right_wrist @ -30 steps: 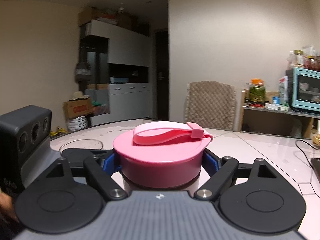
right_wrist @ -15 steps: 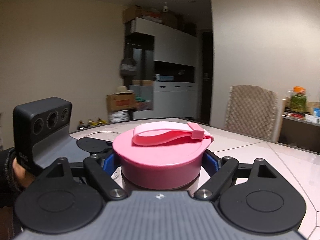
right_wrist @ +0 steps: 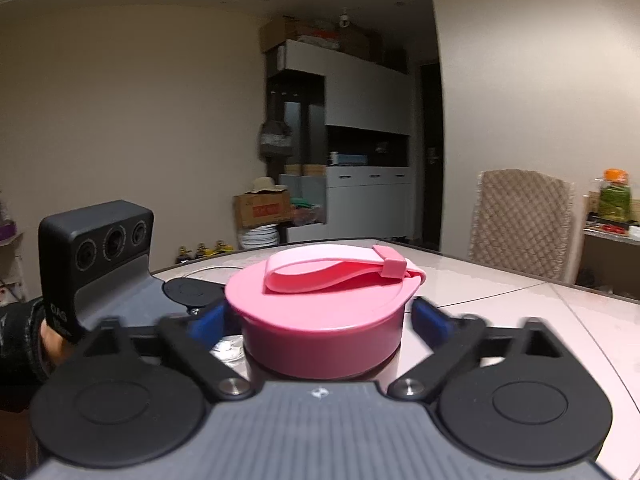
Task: Unscrew bottle cap and pour
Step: 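Twist the pink cap again with the right gripper while left holds bottle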
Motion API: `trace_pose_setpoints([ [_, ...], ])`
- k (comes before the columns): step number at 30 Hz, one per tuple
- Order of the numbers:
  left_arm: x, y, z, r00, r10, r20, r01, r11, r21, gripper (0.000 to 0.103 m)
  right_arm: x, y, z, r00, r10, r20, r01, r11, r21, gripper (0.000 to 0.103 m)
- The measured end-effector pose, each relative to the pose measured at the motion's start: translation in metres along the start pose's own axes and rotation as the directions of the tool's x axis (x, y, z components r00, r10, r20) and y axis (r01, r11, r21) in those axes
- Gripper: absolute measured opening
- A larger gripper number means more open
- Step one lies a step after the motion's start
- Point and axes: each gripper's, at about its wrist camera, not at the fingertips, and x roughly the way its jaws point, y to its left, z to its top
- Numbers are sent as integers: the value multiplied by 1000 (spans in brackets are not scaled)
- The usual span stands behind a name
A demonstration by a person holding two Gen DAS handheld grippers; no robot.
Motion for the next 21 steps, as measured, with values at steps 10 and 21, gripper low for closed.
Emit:
trace_pose_setpoints([
  [10,0,5,-1,1000,1,0,-1,1000,1,90,-13,35,-1,968,-249,13,247,966,79,102],
  [21,1,3,0,1000,0,-1,0,1000,2,90,13,56,-10,911,-413,11,410,906,102,102],
])
